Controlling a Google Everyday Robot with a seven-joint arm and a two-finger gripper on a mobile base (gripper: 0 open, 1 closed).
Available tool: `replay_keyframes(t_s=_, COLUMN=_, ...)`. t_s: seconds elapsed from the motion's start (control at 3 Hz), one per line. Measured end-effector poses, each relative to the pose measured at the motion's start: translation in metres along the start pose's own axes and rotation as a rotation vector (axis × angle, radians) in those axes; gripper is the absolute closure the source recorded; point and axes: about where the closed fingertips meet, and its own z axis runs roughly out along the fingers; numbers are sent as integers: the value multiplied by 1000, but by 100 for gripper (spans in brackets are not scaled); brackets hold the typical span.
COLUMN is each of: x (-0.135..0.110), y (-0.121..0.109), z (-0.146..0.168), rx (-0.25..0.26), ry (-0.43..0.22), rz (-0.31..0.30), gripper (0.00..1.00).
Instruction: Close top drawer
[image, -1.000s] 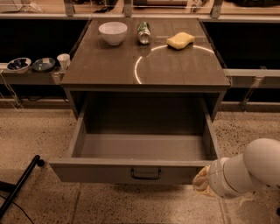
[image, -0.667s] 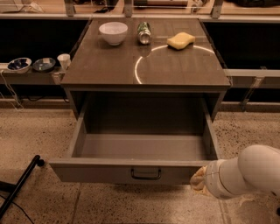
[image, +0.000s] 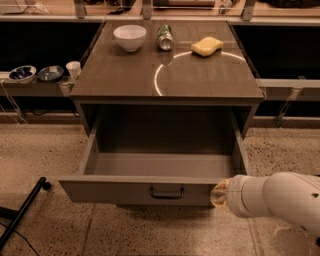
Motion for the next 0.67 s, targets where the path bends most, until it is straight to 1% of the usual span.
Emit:
replay_keyframes(t_s=0.33, x=-6, y=-15, z=3, rx=40, ry=-16, rz=-17, gripper=100)
replay_keyframes(t_s=0.67, x=-15, y=-41, z=14, rx=70, ry=-60, rz=-43, gripper=100)
